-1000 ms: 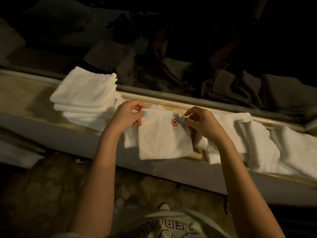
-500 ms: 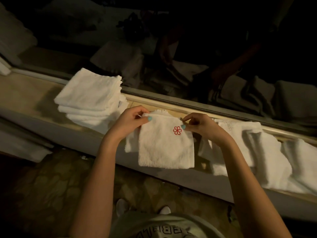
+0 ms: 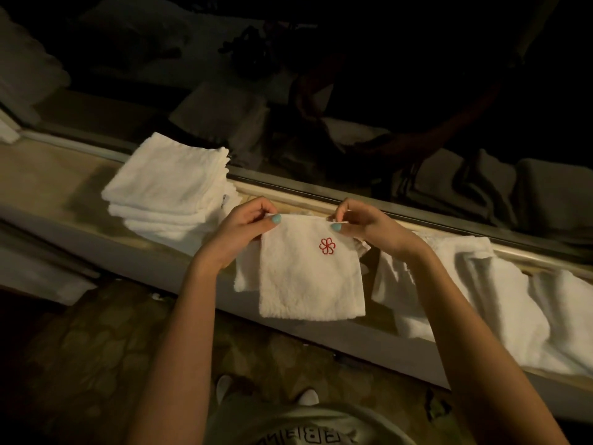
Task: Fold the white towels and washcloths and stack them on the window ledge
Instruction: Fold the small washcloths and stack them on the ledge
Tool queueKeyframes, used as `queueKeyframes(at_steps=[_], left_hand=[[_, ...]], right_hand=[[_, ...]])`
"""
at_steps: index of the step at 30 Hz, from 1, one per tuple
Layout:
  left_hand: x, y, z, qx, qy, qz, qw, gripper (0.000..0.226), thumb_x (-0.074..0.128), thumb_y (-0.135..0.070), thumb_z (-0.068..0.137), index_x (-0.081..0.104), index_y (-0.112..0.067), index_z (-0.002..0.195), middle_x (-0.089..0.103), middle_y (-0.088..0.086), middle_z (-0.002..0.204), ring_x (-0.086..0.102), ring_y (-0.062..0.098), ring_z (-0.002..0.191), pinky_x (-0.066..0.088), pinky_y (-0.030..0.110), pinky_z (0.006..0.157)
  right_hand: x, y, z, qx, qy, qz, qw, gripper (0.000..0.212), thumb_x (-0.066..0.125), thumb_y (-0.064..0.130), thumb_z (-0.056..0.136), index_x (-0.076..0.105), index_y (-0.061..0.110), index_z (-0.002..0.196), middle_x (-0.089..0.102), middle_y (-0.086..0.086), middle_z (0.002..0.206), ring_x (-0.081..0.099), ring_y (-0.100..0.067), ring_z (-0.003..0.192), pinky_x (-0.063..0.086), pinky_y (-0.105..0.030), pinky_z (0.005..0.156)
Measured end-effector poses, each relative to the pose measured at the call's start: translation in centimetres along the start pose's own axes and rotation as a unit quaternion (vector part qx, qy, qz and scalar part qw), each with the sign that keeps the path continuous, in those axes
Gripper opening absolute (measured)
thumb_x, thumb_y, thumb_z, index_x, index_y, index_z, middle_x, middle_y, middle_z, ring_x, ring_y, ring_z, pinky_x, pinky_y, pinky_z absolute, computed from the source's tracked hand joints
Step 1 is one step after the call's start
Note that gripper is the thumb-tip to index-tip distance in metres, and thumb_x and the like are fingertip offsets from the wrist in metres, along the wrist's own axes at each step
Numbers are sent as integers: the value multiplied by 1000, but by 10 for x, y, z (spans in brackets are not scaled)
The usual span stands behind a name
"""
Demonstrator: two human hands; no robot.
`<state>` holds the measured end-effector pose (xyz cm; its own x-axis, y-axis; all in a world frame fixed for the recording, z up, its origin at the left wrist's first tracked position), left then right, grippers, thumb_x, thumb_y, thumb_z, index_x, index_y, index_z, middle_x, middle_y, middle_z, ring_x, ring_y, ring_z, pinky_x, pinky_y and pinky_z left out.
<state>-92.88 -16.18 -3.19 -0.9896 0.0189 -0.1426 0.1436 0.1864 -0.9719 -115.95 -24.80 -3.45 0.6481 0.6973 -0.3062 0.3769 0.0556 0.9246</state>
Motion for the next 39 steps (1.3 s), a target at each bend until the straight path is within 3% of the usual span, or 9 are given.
queueKeyframes(at_steps=[4, 10, 14, 17, 23, 26, 30, 35, 39], left_hand=[[-2, 2, -2, -7, 6, -20, 1000, 9, 56, -11, 93, 57, -16, 85, 59, -1, 82, 56, 7, 77, 45, 15, 64], [0, -1, -7, -59, 26, 30, 997, 9, 65, -17, 88, 58, -13, 84, 66, -4, 86, 65, 12, 84, 53, 25, 66], [0, -14, -12, -14, 19, 71, 997, 20, 65, -14, 88, 51, -13, 74, 60, -16, 68, 60, 2, 70, 47, 17, 57], [-3, -27, -17, 15, 34, 56, 998, 18, 63, -9, 89, 49, -10, 77, 60, -18, 62, 59, -4, 63, 46, 16, 55], [-2, -22, -28, 31, -13, -40, 999, 22, 65, -8, 86, 61, -22, 103, 71, -1, 98, 69, 12, 91, 57, 29, 71], [9, -6, -36, 14, -23, -82, 996, 16, 60, -8, 90, 62, -15, 103, 71, 0, 99, 68, 12, 92, 55, 24, 70], [14, 6, -40, -1, -55, -141, 988, 10, 58, -8, 91, 61, -11, 101, 69, 0, 94, 65, 9, 87, 53, 22, 67], [28, 13, -48, -50, -19, -91, 994, 14, 63, -17, 90, 64, -17, 104, 69, 1, 103, 67, 13, 93, 57, 30, 73], [35, 22, -53, -78, 11, -39, 996, 21, 60, -21, 92, 59, -22, 113, 66, -1, 114, 63, 14, 105, 56, 37, 81]], right_hand=[[5, -3, 5, 32, 19, -54, 998, 2, 59, 17, 92, 59, 15, 92, 69, -6, 101, 68, -19, 94, 57, -30, 82], [7, 3, -10, 36, -76, -72, 994, 15, 59, 22, 92, 61, 8, 96, 69, -5, 92, 69, -18, 84, 57, -27, 68], [11, 19, -20, 9, -115, -76, 990, 12, 62, 23, 91, 59, 12, 89, 65, 1, 84, 62, -6, 72, 48, -11, 58], [10, 35, -33, -13, -125, -74, 989, 12, 62, 20, 90, 55, 13, 85, 62, -1, 81, 57, -8, 68, 45, -14, 58], [8, 53, -51, -46, -118, -38, 991, 10, 64, 12, 88, 55, 12, 90, 65, -3, 88, 67, -6, 78, 54, -21, 65], [17, 45, -56, -3, -115, -75, 991, 14, 66, 18, 87, 62, 12, 99, 68, -6, 98, 68, -20, 91, 57, -33, 79], [25, 20, -65, 51, -118, -33, 991, 34, 67, 33, 83, 63, 5, 102, 71, -5, 99, 68, -22, 94, 56, -41, 87], [40, 3, -74, 78, -182, 16, 980, 56, 62, 40, 87, 45, 12, 132, 64, -3, 114, 65, -17, 96, 58, -31, 79], [48, 2, -74, 67, -229, 11, 971, 43, 59, 38, 90, 42, 18, 125, 61, 4, 107, 65, -14, 93, 57, -29, 72]])
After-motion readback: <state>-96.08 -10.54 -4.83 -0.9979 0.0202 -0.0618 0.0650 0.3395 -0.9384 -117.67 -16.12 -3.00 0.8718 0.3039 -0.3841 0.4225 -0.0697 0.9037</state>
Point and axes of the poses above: each hand's wrist, its own z-axis towards the middle knuckle, its own x-axis out of the palm, y = z × x, the point moved 2 cm from there along z, towards the middle knuckle
